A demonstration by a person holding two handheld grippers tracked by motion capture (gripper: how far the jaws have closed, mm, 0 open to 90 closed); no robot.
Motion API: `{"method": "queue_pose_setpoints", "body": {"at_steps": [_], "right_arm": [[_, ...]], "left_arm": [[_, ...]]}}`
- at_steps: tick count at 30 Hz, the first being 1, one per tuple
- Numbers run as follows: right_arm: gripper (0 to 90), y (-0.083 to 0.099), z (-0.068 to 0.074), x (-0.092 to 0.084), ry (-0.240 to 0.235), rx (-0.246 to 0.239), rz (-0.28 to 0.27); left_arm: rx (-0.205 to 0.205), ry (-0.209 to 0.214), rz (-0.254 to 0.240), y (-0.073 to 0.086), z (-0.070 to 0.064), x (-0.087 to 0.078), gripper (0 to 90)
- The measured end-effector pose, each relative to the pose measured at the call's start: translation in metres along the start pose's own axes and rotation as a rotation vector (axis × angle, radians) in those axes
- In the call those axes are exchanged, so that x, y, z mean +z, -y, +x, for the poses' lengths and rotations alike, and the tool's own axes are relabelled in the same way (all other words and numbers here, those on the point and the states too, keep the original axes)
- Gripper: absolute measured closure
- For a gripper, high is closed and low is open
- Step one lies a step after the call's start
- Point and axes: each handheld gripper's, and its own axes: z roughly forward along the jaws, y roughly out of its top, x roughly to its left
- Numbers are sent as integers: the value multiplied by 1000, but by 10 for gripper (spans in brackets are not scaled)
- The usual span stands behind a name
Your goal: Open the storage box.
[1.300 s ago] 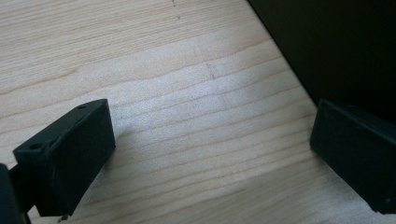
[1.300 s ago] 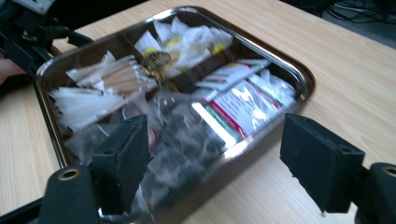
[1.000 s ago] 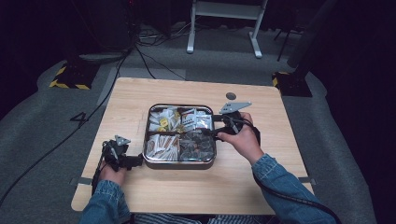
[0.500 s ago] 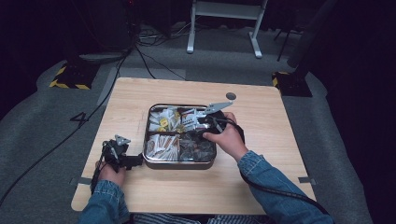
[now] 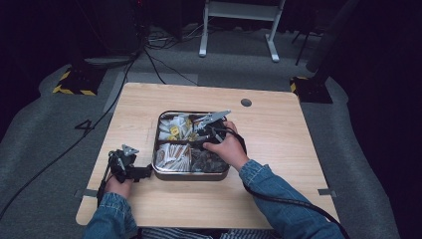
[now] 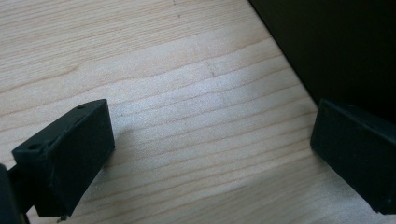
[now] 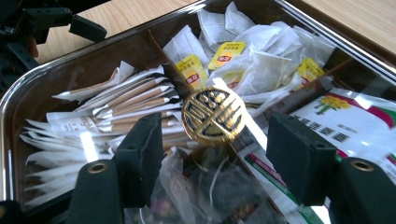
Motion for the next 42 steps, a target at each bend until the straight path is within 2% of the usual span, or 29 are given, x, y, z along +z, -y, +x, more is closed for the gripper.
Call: {"method": "queue_pose_setpoints", "body": {"at_steps": [4, 7, 11, 15, 19, 42], "right_arm": [[430, -3, 2, 9, 5, -15, 17], [440, -4, 2, 10, 3, -12, 22], [479, -5, -1, 11, 25, -21, 28], [499, -6, -3, 12, 14, -22, 28], [584, -6, -2, 11, -13, -38, 29], [591, -12, 4, 6, 14, -82, 37]], "left_arm": [[2, 1, 0, 0, 0, 0, 0], [2, 1, 1, 0, 0, 0, 0], [2, 1, 0, 0, 0, 0, 0], [2, 2, 0, 0, 0, 0, 0], [2, 1, 0, 0, 0, 0, 0], [7, 3, 0, 0, 1, 0, 0]]}}
